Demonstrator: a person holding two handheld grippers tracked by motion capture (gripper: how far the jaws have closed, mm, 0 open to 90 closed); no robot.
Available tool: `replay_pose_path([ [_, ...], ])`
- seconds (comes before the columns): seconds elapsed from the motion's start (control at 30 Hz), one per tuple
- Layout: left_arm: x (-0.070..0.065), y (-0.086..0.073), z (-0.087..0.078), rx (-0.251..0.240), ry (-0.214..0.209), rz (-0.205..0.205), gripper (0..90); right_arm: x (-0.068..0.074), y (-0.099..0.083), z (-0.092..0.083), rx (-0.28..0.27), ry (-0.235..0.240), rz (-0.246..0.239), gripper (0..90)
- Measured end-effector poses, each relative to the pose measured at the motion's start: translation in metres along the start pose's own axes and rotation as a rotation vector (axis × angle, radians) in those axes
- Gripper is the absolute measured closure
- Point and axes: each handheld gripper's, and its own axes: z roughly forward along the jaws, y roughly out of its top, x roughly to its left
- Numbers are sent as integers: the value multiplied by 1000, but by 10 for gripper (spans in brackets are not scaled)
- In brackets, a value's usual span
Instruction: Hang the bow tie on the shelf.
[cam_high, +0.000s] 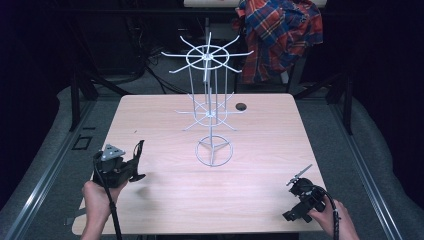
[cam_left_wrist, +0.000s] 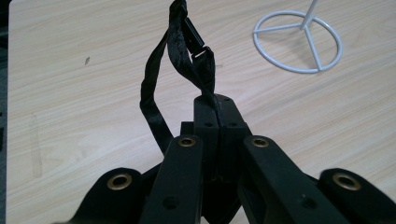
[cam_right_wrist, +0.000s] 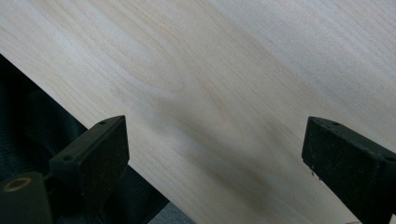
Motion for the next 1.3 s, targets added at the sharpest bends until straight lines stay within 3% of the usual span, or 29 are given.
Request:
replay_pose_path([
  [0.6, -5, 19, 14, -37, -12, -2, 886, 0, -1, 0, 3, -1, 1, 69],
  [0.63, -5, 20, 15, -45, -12, -5, 887, 1, -2, 3, -34, 4, 31, 69],
  [0.7, -5, 22, 16, -45, -15, -3, 886, 1, -2, 3, -36, 4, 32, 69],
  [0.8, -6, 26, 18, -49, -19, -2, 887, -1, 0, -1, 18, -6, -12, 69],
  [0.93, -8, 31, 21, -59, -21, -1, 886, 1, -2, 2, -27, 8, 28, 70],
  [1.0, -9, 34, 22, -67, -27, -1, 886, -1, 0, 0, 11, 2, -6, 69],
  [1.3, -15, 47, 27, -92, -47, 7, 887, -2, -1, -1, 9, -5, -1, 69],
])
